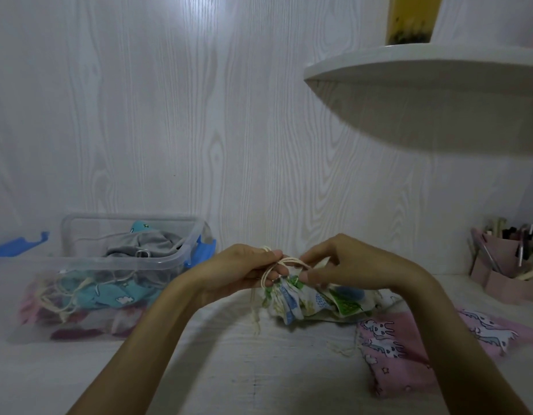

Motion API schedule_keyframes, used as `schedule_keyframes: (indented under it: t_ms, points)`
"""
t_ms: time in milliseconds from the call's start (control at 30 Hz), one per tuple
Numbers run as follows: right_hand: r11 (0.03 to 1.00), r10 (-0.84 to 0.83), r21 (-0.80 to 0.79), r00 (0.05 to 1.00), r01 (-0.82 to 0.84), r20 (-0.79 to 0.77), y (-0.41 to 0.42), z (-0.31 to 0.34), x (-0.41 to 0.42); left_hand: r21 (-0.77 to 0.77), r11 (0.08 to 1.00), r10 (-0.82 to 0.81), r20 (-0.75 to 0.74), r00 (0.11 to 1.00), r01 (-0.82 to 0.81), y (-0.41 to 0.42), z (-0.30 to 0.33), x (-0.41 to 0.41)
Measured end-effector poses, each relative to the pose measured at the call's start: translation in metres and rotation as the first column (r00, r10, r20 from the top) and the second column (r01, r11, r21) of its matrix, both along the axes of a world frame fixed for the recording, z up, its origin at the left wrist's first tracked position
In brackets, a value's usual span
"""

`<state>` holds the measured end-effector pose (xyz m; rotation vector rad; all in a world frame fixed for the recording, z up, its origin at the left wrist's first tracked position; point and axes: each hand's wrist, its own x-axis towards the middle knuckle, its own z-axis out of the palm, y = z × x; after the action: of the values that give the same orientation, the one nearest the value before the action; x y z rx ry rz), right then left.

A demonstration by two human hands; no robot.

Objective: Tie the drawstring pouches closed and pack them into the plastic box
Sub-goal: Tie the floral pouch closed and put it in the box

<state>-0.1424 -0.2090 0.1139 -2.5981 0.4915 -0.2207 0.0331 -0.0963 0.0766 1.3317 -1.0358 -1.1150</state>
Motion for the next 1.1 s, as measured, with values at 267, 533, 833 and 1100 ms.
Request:
schedule_keyframes:
  t_ms: [267, 533, 833, 1100]
  points:
    - [0.984, 0.112, 0.118, 0.982, -0.131, 0.152, 0.009, 0.012, -0.008, -0.053, 0.994, 0.087, -0.187, 0.978, -0.098, 0.004, 0.001, -0.001]
    - [0.995, -0.088, 0.054, 0.982, 0.079, 0.169, 0.004, -0.004, 0.01, -0.067, 0.973, 0.215, -0.077, 0.974, -0.22, 0.004, 0.002, -0.006]
    - [0.925, -0.084, 0.38, 0.985, 0.021, 0.151, 0.004, -0.02, 0.023, -0.243, 0.922, 0.372, 0.332, 0.867, -0.302, 0.006, 0.004, -0.006]
    - [0.846, -0.195, 0.522, 0.974, 0.107, 0.117, 0.007, -0.028, 0.036, -0.446, 0.808, 0.566, 0.406, 0.717, -0.386, 0.002, -0.007, -0.003]
